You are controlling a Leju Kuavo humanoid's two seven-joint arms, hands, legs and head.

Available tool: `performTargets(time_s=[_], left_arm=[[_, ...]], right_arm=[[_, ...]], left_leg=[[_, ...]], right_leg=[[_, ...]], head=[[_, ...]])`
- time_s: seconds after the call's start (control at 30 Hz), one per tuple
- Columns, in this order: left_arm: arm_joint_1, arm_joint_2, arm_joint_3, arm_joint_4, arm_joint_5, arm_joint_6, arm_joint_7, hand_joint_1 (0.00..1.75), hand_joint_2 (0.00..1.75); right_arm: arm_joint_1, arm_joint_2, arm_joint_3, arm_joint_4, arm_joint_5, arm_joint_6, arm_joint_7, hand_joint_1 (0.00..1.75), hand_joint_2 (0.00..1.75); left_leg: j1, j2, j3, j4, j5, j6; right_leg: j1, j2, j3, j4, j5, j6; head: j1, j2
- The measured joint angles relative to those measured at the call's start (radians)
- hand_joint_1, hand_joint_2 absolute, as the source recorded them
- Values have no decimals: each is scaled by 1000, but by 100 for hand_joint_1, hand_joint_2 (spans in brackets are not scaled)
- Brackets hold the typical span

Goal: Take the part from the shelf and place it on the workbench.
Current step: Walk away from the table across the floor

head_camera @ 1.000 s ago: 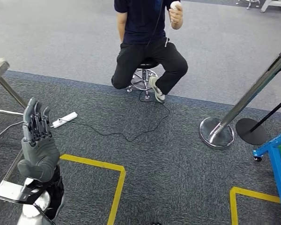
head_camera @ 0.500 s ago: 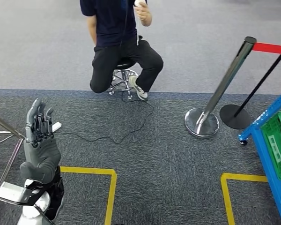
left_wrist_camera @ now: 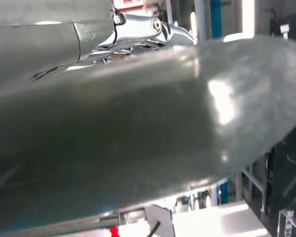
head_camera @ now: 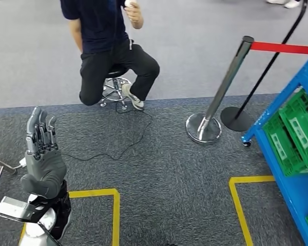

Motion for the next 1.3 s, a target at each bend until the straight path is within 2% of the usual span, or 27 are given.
performTargets(time_s=[0.03, 0.07, 0.13, 0.2, 0.27, 0.33, 0.37, 0.43, 0.47, 0.5, 0.53, 0.57, 0.63, 0.7, 0.77, 0.8, 0.87, 0.93, 0.97, 1.0, 1.03, 1.07, 1.1, 1.17, 1.2, 1.23, 1.3], left_arm=[[0, 0, 0, 0, 0, 0, 0, 0, 0], [-1, 0, 0, 0, 0, 0, 0, 0, 0], [-2, 0, 0, 0, 0, 0, 0, 0, 0], [-1, 0, 0, 0, 0, 0, 0, 0, 0], [-3, 0, -1, 0, -1, 0, 0, 0, 0], [-5, 0, -3, 0, -2, 0, 0, 0, 0], [-3, 0, -3, 0, -3, -1, 0, 0, 0], [9, 1, -4, 0, -6, -2, -1, 0, 0], [16, 1, -5, 0, -8, -3, -1, 0, 0], [21, 2, -6, 0, -8, -3, -1, 0, 0], [23, 2, -7, 0, -9, -3, -1, 0, 0], [25, 2, -7, -1, -9, -3, -1, 0, 0], [27, 1, -8, -2, -10, -3, -1, 0, 0], [32, 1, -9, -6, -12, -3, -1, 0, 0], [38, 0, -13, -11, -16, -4, -2, 0, 0], [40, 0, -16, -14, -18, -5, -2, 0, 0], [47, -2, -21, -21, -22, -6, -2, 0, 0], [56, -2, -23, -27, -27, -7, -2, 0, 0], [60, -2, -24, -29, -29, -7, -3, 0, 0], [62, -2, -25, -29, -29, -7, -3, 0, 0], [63, -2, -26, -29, -29, -7, -3, 0, 0], [63, -2, -27, -30, -30, -7, -3, 0, 0], [63, -2, -29, -32, -30, -7, -3, 0, 0], [64, -3, -32, -35, -30, -7, -3, 0, 0], [66, -3, -33, -36, -30, -7, -3, 0, 0], [67, -3, -33, -36, -30, -7, -3, 0, 0], [69, -3, -34, -37, -30, -7, -3, 0, 0]], right_arm=[[1, 0, 0, 0, 0, 0, 0, 0, 0], [2, 0, 0, 0, 0, 0, 0, 0, 0], [1, 0, 0, 0, 0, 0, -1, 0, 0], [-1, 0, 0, 0, 0, 0, -1, 0, 0], [0, 0, 0, 0, 0, 0, -1, 0, 0], [3, 0, -1, 0, 0, 0, -2, 0, 0], [3, -1, -1, 0, 0, 0, -2, 0, 0], [2, -2, -1, 0, -1, 0, -2, 0, 0], [2, -2, -1, 0, -2, 0, -2, 0, 0], [2, -2, -1, 0, -2, 0, -2, 0, 0], [4, -1, -1, 0, -2, 0, -2, 0, 0], [5, -1, -1, 0, -2, 0, -2, 0, 0], [5, -2, -2, 0, -2, 0, -2, 0, 0], [4, -2, -2, 0, -4, 0, -2, 0, 0], [9, -2, -3, 0, -6, 2, -2, 0, 0], [13, -2, -4, 0, -7, 2, -2, 0, 0], [16, -2, -5, 0, -8, 3, -1, 0, 0], [14, 0, -6, 0, -9, 5, 0, 0, 0], [13, 1, -6, 0, -9, 6, 0, 0, 0], [13, 2, -6, 0, -9, 6, 0, 0, 0], [13, 3, -6, 0, -9, 6, 0, 0, 0], [14, 3, -6, 0, -9, 6, 0, 0, 0], [15, 3, -6, 0, -9, 6, 1, 0, 0], [13, 3, -6, 0, -9, 6, 1, 0, 0], [12, 3, -6, 0, -9, 6, 1, 0, 0], [11, 3, -7, 0, -9, 6, 1, 0, 0], [13, 3, -7, 0, -9, 6, 1, 0, 0]], left_leg=[[-2, 9, 2, 0, -2, 1], [-3, 18, 5, 0, -4, 2], [-5, 33, 10, 1, -10, 0], [-10, 48, 10, 3, -13, -6], [-12, 62, 7, 4, -15, -14], [-10, 43, -2, 25, -35, -21], [-8, 25, -20, 63, -58, -25], [-7, -5, -85, 190, -110, -31], [-6, -10, -117, 247, -126, -33], [-5, -12, -138, 278, -124, -35], [-4, -13, -140, 272, -104, -38], [0, -17, -124, 232, -69, -41], [14, -50, -68, 109, 0, -50], [23, -82, -30, 27, 18, -50], [20, -78, -22, 10, 10, -36], [18, -70, -20, 10, 11, -30], [17, -50, -15, 6, 11, -17], [13, -27, -12, 6, 10, -8], [10, -15, -12, 6, 9, -6], [8, -3, -12, 6, 8, -5], [6, 7, -11, 6, 8, -4], [5, 15, -10, 6, 7, -4], [4, 23, -9, 6, 6, -4], [1, 37, -8, 7, 4, -9], [-1, 45, -8, 7, 4, -12], [-2, 54, -8, 7, 4, -16], [-2, 71, -5, 4, 2, -25]], right_leg=[[2, -1, 13, -19, 18, -4], [6, -6, 43, -72, 49, -9], [19, -35, 111, -195, 95, -22], [30, -54, 145, -256, 99, -32], [29, -39, 149, -268, 94, -39], [23, -22, 151, -277, 98, -48], [20, -14, 154, -281, 100, -54], [17, 5, 154, -284, 103, -62], [16, 15, 154, -284, 103, -64], [14, 26, 155, -284, 104, -64], [12, 36, 156, -284, 104, -63], [9, 47, 157, -283, 104, -62], [5, 69, 157, -278, 101, -51], [4, 88, 148, -271, 101, -37], [-1, 103, 141, -272, 104, -25], [-2, 98, 138, -270, 101, -20], [0, 60, 115, -219, 67, -13], [2, 15, 59, -94, 3, -9], [2, 6, 31, -30, -23, -9], [2, 2, 16, 7, -34, -10], [2, -1, 19, 9, -27, -12], [4, -4, 43, -30, -3, -15], [7, -17, 81, -96, 28, -20], [20, -58, 151, -220, 69, -31], [26, -73, 168, -251, 74, -36], [31, -76, 172, -263, 72, -39], [29, -56, 173, -272, 76, -47]], head=[[0, 0], [0, 0], [0, 0], [-1, 0], [-1, 0], [-1, 0], [-2, 0], [-2, 0], [-2, 0], [-2, 0], [-2, 0], [-2, 0], [-4, 0], [-6, 0], [-7, 0], [-7, 0], [-2, 0], [4, 0], [4, 0], [4, 0], [4, 0], [4, 0], [4, 0], [4, 0], [4, 0], [3, 0], [2, 0]])
